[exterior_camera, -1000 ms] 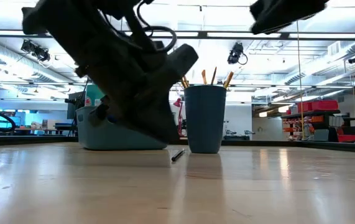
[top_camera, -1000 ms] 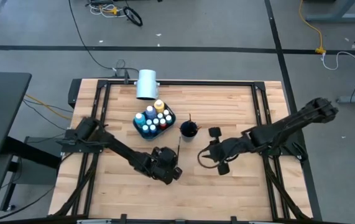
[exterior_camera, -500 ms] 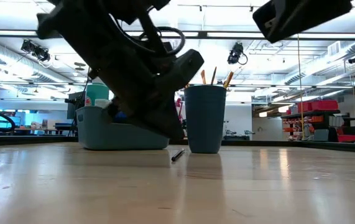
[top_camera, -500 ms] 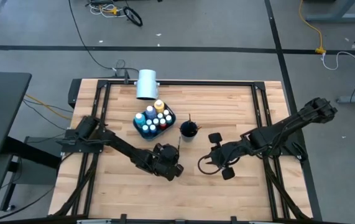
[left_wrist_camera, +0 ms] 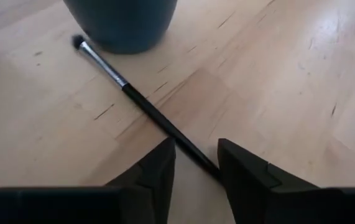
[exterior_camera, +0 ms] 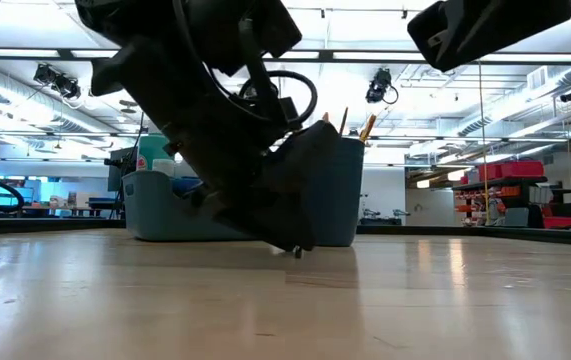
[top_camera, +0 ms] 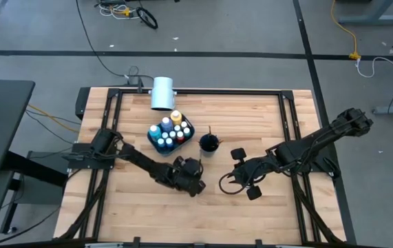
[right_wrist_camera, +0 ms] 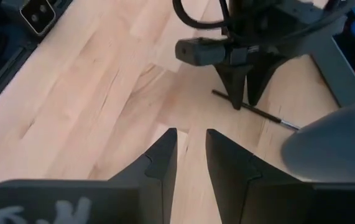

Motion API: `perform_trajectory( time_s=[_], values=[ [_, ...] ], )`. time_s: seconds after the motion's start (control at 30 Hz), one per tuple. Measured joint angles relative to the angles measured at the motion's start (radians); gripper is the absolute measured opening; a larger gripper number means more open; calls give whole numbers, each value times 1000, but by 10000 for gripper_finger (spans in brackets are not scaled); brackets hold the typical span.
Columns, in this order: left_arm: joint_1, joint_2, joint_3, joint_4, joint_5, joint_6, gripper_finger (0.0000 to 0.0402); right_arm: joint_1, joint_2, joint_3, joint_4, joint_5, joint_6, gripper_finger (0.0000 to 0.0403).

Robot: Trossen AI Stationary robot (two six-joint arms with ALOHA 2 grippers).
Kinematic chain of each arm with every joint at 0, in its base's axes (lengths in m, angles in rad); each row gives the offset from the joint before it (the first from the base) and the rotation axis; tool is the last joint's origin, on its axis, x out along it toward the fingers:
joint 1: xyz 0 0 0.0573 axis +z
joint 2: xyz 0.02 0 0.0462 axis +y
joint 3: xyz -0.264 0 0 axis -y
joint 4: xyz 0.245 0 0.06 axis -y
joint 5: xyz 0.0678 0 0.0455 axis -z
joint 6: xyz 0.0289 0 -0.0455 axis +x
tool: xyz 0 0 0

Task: Pick & Place Paint Supplies
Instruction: Put the silver paint brush into the blue cup

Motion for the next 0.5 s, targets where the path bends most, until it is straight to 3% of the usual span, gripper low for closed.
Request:
perform_trajectory(
  time_s=[0.17, 0.37, 0.5],
  values=[
    [3, 1, 2, -43, 17, 42, 123, 0, 0, 0, 0, 0, 0, 88],
    [7, -1, 4, -131, 119, 63, 67, 0, 0, 0, -3, 0, 0, 88],
    [0, -1, 4, -145, 134, 60, 39, 0, 0, 0, -6, 0, 0, 88]
  ],
)
